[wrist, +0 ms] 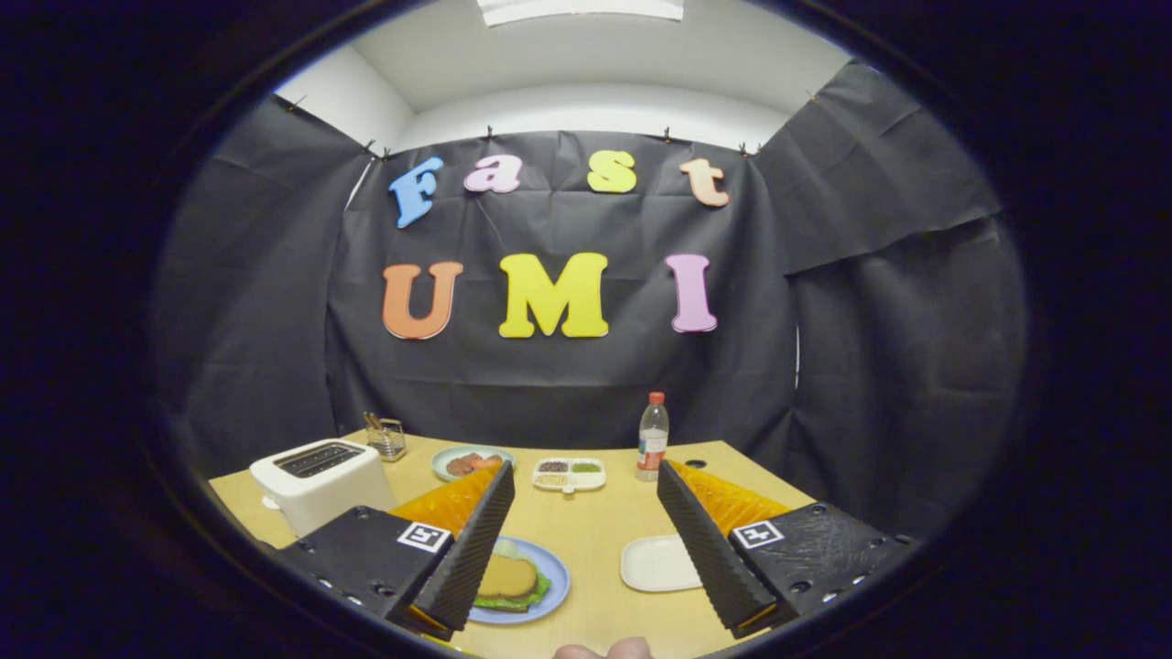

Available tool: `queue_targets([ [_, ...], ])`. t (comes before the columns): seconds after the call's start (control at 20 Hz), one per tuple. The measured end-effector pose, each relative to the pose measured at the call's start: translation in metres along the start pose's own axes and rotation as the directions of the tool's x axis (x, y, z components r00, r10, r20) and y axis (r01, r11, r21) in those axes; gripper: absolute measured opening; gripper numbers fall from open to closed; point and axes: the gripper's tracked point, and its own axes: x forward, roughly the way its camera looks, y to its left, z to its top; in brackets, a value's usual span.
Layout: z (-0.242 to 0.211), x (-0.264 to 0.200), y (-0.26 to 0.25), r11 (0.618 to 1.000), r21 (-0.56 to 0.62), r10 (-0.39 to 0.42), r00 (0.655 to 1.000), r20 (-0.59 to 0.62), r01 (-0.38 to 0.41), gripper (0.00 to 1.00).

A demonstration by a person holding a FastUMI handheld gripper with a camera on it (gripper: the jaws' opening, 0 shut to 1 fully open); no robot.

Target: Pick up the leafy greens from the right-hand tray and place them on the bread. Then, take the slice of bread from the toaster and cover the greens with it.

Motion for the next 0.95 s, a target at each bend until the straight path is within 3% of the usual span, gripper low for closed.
queue_targets([
  [0.55, 0.048, -0.047, -0.015, 0.999, -0.019, -0.035, 0.994, 0.099, 0.037, 0.96],
  [0.95, 0.045, -0.046, -0.011, 0.998, -0.053, -0.037, 0.995, 0.097, 0.043, 0.94],
])
